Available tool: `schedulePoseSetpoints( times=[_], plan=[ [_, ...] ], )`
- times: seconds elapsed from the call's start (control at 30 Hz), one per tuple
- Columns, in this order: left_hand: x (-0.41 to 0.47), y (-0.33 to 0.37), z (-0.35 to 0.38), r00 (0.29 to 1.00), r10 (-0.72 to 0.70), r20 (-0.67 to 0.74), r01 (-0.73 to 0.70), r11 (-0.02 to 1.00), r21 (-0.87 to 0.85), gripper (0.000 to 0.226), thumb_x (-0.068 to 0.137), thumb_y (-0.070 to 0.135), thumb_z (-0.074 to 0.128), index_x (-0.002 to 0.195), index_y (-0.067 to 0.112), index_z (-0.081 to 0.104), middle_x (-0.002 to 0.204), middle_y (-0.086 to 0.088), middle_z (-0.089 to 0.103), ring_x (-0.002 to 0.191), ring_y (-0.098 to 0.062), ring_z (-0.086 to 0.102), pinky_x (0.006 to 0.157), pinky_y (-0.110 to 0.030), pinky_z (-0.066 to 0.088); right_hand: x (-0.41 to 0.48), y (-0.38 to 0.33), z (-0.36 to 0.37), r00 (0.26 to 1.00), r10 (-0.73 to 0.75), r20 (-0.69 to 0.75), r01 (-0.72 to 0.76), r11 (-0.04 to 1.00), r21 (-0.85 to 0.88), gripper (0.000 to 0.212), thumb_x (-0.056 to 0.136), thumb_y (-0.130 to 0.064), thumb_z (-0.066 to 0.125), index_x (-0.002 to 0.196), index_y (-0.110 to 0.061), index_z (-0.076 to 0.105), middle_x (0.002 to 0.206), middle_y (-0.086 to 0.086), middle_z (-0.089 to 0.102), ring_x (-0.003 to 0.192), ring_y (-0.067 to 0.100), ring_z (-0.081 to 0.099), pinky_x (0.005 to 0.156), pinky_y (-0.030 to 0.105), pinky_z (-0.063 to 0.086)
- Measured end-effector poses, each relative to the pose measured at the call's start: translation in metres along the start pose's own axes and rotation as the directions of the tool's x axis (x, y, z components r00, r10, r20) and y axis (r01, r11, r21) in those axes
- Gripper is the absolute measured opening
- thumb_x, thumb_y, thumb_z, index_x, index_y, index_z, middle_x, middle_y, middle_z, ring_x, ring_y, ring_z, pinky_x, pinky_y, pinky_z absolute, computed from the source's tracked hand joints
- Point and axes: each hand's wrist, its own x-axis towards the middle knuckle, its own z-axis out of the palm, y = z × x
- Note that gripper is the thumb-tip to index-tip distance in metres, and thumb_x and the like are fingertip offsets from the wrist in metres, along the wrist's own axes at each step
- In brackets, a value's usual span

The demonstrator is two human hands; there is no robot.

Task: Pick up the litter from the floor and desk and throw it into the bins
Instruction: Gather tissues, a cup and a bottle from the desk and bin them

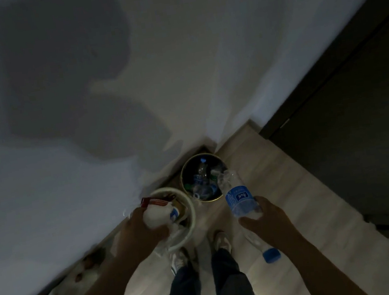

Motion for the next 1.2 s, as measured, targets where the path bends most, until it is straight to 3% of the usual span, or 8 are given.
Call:
schedulePoseSetpoints(
  times=[0.07, 0.2, 0.37, 0.47, 0.57, 0.77, 1.03, 1.2],
  plan=[
    [0.010, -0.004, 0.014, 0.999, -0.032, 0.019, 0.032, 0.999, 0.011, 0.056, 0.070, 0.029, 0.081, 0.115, 0.024, 0.048, 0.088, 0.007, 0.056, 0.082, -0.014, 0.058, 0.073, -0.030, 0.049, 0.020, 0.006, 0.002, 0.999, 0.011, 0.032, -0.011, 1.000, -0.017, 0.058, 0.084, -0.030, 0.070, 0.133, -0.013, 0.042, 0.118, 0.005, 0.055, 0.094, 0.013, 0.051, 0.077, 0.027, 0.044],
    [0.041, -0.024, 0.045, 0.995, -0.067, 0.074, 0.063, 0.996, 0.059, 0.069, 0.065, 0.036, 0.083, 0.122, 0.022, 0.047, 0.105, 0.000, 0.063, 0.091, -0.019, 0.064, 0.081, -0.041, 0.057, 0.059, 0.014, 0.011, 0.996, 0.037, 0.076, -0.036, 0.999, -0.011, 0.052, 0.084, -0.030, 0.068, 0.129, -0.017, 0.044, 0.103, -0.004, 0.051, 0.088, 0.011, 0.052, 0.072, 0.025, 0.041],
    [0.087, -0.039, 0.083, 0.984, -0.136, 0.117, 0.121, 0.985, 0.120, 0.065, 0.066, 0.036, 0.082, 0.119, 0.019, 0.048, 0.106, -0.002, 0.062, 0.094, -0.022, 0.064, 0.082, -0.043, 0.056, 0.108, 0.024, 0.029, 0.995, 0.040, 0.089, -0.036, 0.999, -0.038, 0.055, 0.084, -0.035, 0.066, 0.131, -0.018, 0.042, 0.107, -0.003, 0.052, 0.091, 0.013, 0.052, 0.070, 0.025, 0.041],
    [0.117, -0.051, 0.110, 0.973, -0.178, 0.149, 0.145, 0.967, 0.209, 0.079, 0.060, 0.048, 0.078, 0.125, 0.018, 0.045, 0.115, -0.004, 0.060, 0.104, -0.024, 0.060, 0.087, -0.043, 0.053, 0.136, 0.032, 0.044, 0.994, 0.040, 0.106, -0.036, 0.998, -0.044, 0.055, 0.084, -0.034, 0.067, 0.131, -0.019, 0.042, 0.109, -0.002, 0.055, 0.089, 0.012, 0.053, 0.060, 0.018, 0.038],
    [0.144, -0.061, 0.140, 0.960, -0.223, 0.169, 0.176, 0.951, 0.253, 0.082, 0.065, 0.046, 0.077, 0.132, 0.018, 0.041, 0.122, -0.007, 0.057, 0.111, -0.026, 0.056, 0.091, -0.039, 0.050, 0.162, 0.043, 0.062, 0.990, 0.028, 0.136, -0.022, 0.999, -0.040, 0.053, 0.083, -0.034, 0.067, 0.129, -0.021, 0.044, 0.109, -0.003, 0.056, 0.090, 0.013, 0.057, 0.061, 0.020, 0.041],
    [0.198, -0.081, 0.190, 0.964, -0.225, 0.144, 0.178, 0.942, 0.284, 0.086, 0.070, 0.043, 0.077, 0.141, 0.019, 0.035, 0.125, -0.007, 0.056, 0.115, -0.027, 0.054, 0.091, -0.035, 0.045, 0.213, 0.075, 0.099, 0.986, 0.028, 0.162, -0.023, 0.999, -0.029, 0.053, 0.082, -0.032, 0.068, 0.127, -0.022, 0.043, 0.108, -0.003, 0.057, 0.090, 0.011, 0.057, 0.062, 0.020, 0.043],
    [0.262, -0.109, 0.237, 0.964, -0.234, 0.128, 0.185, 0.932, 0.313, 0.075, 0.072, 0.037, 0.073, 0.135, 0.016, 0.039, 0.124, -0.009, 0.055, 0.114, -0.029, 0.055, 0.092, -0.041, 0.048, 0.261, 0.118, 0.132, 0.987, 0.058, 0.152, -0.054, 0.998, -0.034, 0.057, 0.083, -0.029, 0.068, 0.132, -0.023, 0.040, 0.107, -0.007, 0.051, 0.078, -0.002, 0.050, 0.056, 0.011, 0.035],
    [0.290, -0.125, 0.257, 0.974, -0.213, 0.076, 0.185, 0.942, 0.279, 0.075, 0.072, 0.043, 0.073, 0.133, 0.015, 0.041, 0.126, -0.014, 0.052, 0.114, -0.033, 0.052, 0.094, -0.042, 0.046, 0.281, 0.136, 0.146, 0.989, 0.084, 0.125, -0.079, 0.996, -0.041, 0.063, 0.083, -0.032, 0.068, 0.137, -0.023, 0.037, 0.105, -0.010, 0.049, 0.080, 0.000, 0.051, 0.055, 0.012, 0.034]
  ],
)
